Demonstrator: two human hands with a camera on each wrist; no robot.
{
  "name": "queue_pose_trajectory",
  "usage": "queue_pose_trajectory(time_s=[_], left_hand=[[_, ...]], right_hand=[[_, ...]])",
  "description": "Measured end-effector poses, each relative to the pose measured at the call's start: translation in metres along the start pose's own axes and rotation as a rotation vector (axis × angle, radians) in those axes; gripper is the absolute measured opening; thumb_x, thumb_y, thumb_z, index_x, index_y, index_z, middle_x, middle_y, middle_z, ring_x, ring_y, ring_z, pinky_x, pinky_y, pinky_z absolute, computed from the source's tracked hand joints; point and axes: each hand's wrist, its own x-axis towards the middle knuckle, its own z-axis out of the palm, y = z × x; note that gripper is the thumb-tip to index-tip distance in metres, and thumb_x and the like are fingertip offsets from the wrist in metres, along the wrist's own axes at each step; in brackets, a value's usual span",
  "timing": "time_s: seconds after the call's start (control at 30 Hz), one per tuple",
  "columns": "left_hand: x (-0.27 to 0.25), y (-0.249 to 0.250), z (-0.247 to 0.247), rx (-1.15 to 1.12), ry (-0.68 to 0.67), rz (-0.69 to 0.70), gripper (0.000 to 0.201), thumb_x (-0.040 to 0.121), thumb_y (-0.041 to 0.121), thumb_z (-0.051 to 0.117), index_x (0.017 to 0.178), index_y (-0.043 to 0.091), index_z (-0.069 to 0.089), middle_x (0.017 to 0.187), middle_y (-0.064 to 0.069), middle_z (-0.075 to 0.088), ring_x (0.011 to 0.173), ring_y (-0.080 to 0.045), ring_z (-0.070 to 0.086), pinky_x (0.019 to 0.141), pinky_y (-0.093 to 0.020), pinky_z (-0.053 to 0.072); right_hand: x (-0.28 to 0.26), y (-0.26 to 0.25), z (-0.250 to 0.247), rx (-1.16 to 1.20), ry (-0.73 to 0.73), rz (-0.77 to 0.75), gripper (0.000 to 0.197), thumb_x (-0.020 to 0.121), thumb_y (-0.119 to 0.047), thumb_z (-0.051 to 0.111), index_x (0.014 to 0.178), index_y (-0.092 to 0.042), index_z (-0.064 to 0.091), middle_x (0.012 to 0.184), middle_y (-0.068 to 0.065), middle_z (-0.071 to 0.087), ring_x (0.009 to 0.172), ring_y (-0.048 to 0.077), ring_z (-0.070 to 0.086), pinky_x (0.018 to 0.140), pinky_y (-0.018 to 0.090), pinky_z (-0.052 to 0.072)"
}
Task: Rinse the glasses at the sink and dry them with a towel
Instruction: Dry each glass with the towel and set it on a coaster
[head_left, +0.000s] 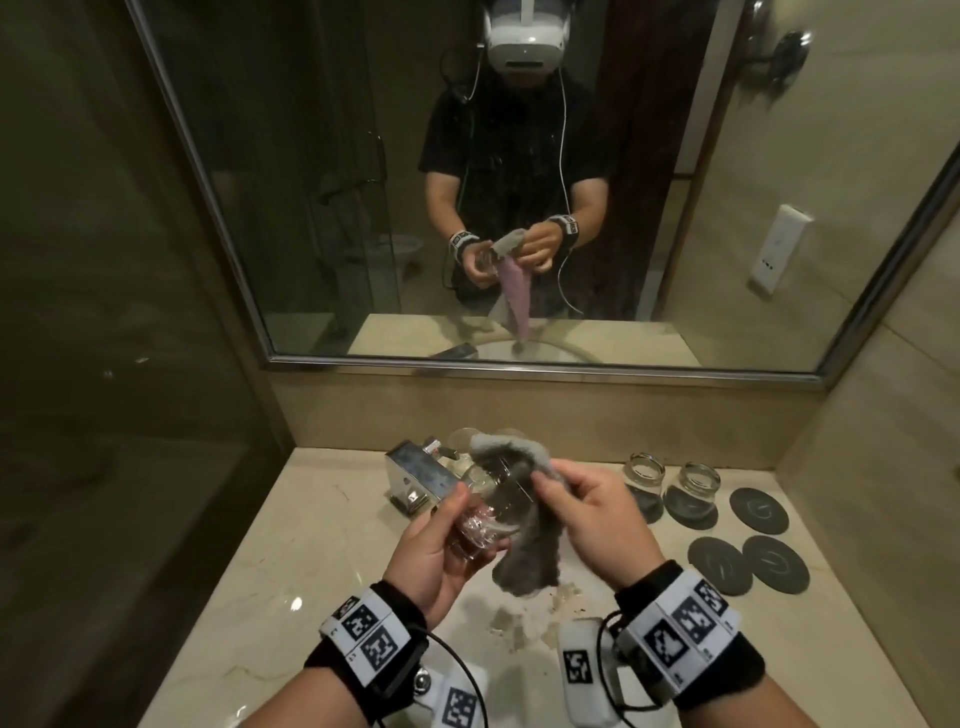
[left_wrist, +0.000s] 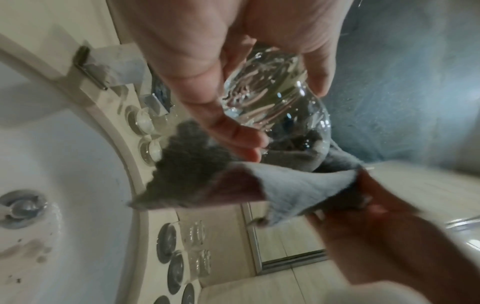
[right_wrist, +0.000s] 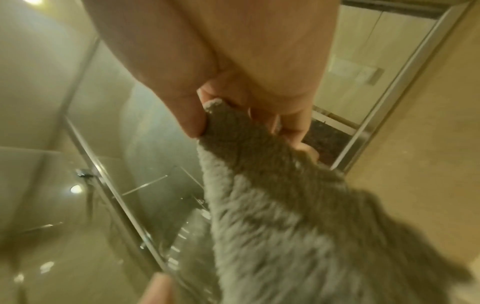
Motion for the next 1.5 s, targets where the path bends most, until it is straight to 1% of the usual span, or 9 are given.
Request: queue_pose_trajectory(time_s=[0.13,0.33,0.43,0.63,0.77,0.93,1.2,1.37,1.5], left_hand=[[-0.001,-0.006,-0.002,0.062,0.051,-0.039,0.042,0.077,0.033,0.066,0.100,-0.001,0.061,0.087,-0.017,0.069,0.069,-0.032,0.066,0.051,-0.028,0.055],[-0.003,-0.014,0.002,0.033,0.021,-0.069,0.035,0.099,0.024,0.041,0.118,-0.001,0.059,0.106,-0.021,0.069,0.090,-0.032,0.068,0.071,-0.040,0.058],[0.001,-0.016,-0.002,0.103,0.102,-0.002,0.021,0.101,0.011,0.041,0.113,0.007,0.058,0.098,-0.009,0.070,0.093,-0.030,0.065,0.080,-0.045,0.057],[-0.008,-0.010,0.003,0.078,0.014,-0.085,0.040,0.094,0.029,0.051,0.118,0.000,0.062,0.117,-0.026,0.063,0.097,-0.033,0.064,0.075,-0.045,0.054],[-0.009,-0.009,0.006,0.053,-0.063,-0.123,0.067,0.082,0.039,0.064,0.131,-0.005,0.052,0.127,-0.032,0.054,0.102,-0.037,0.059,0.078,-0.048,0.053],[-0.007,-0.012,0.003,0.060,0.019,-0.122,0.067,0.089,0.046,0.051,0.134,-0.004,0.050,0.130,-0.030,0.056,0.120,-0.043,0.054,0.099,-0.056,0.046],[-0.015,-0.014,0.011,-0.017,-0.131,-0.196,0.052,0.087,0.042,0.045,0.109,0.004,0.073,0.121,-0.023,0.065,0.102,-0.033,0.068,0.079,-0.051,0.058],[-0.020,-0.027,0.011,-0.015,-0.156,-0.244,0.046,0.090,0.037,0.043,0.105,0.006,0.075,0.120,-0.021,0.066,0.102,-0.030,0.069,0.085,-0.049,0.056],[-0.021,-0.032,0.009,-0.054,-0.136,-0.252,0.047,0.091,0.034,0.042,0.102,0.002,0.075,0.117,-0.023,0.067,0.100,-0.031,0.069,0.087,-0.049,0.056]], right_hand=[[0.006,-0.023,-0.010,0.222,0.122,-0.030,0.022,0.095,-0.011,0.054,0.085,-0.012,0.074,0.080,0.009,0.070,0.077,0.019,0.063,0.070,0.032,0.052],[-0.003,-0.041,-0.002,0.383,-0.397,0.168,0.050,0.082,0.017,0.030,0.105,-0.006,0.069,0.103,0.007,0.070,0.099,0.014,0.066,0.079,0.027,0.056],[-0.005,-0.029,0.003,0.290,-0.194,0.008,0.056,0.079,0.028,0.033,0.096,-0.009,0.071,0.101,0.007,0.073,0.097,0.014,0.070,0.076,0.027,0.058],[-0.003,-0.006,0.002,-0.471,0.250,-0.396,0.009,0.080,-0.014,0.074,0.074,-0.018,0.068,0.076,-0.009,0.064,0.075,0.007,0.058,0.067,0.025,0.048],[-0.012,0.003,0.004,-0.395,0.054,-0.254,0.028,0.091,-0.037,0.055,0.075,-0.019,0.069,0.075,-0.009,0.066,0.074,0.007,0.060,0.070,0.031,0.049],[-0.021,0.014,0.000,-0.417,-0.159,-0.207,0.051,0.080,-0.055,0.056,0.122,-0.027,0.063,0.124,-0.016,0.061,0.118,-0.002,0.050,0.104,0.030,0.040],[-0.023,0.011,-0.004,-0.748,-0.219,-0.141,0.082,0.076,-0.080,0.016,0.149,-0.043,0.007,0.149,-0.035,-0.009,0.139,-0.008,-0.008,0.105,0.030,0.011],[-0.025,0.006,-0.007,-0.957,-0.122,-0.121,0.091,0.069,-0.085,-0.010,0.147,-0.048,0.015,0.139,-0.008,0.019,0.129,0.014,0.017,0.098,0.033,0.023],[-0.021,0.004,-0.005,-0.837,-0.142,-0.145,0.091,0.071,-0.089,0.011,0.143,-0.039,0.036,0.103,-0.007,0.038,0.098,0.009,0.038,0.089,0.024,0.036]])
